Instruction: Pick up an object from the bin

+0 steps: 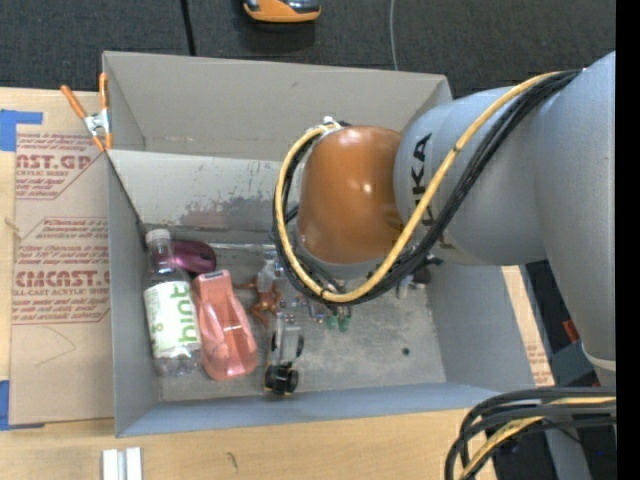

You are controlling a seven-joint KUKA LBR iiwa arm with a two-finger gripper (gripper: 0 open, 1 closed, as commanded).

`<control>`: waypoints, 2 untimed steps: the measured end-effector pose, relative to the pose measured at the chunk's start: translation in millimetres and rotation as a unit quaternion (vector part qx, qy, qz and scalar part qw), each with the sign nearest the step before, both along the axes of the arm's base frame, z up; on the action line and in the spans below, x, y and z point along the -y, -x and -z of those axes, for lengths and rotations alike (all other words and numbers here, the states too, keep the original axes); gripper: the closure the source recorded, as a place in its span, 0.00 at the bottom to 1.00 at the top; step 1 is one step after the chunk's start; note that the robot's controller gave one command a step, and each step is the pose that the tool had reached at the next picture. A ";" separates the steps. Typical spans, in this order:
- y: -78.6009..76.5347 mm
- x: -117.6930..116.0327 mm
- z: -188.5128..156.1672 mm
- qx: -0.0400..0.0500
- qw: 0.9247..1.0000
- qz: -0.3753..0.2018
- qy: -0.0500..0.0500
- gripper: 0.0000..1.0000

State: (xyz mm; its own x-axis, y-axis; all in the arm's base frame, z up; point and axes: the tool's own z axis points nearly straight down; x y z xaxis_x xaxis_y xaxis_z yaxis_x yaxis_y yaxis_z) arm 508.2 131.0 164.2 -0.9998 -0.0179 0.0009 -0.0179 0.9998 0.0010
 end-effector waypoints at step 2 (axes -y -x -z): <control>4.2 -15.7 34.5 0.001 0.999 0.038 0.000 0.00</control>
Offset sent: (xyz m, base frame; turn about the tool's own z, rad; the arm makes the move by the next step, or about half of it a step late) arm -0.0137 0.0104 -0.0439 0.1512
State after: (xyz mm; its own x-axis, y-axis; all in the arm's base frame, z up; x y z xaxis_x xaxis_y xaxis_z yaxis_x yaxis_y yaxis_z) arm 503.9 146.7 129.7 -0.9983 0.0586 -0.0003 0.0586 0.9983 0.0015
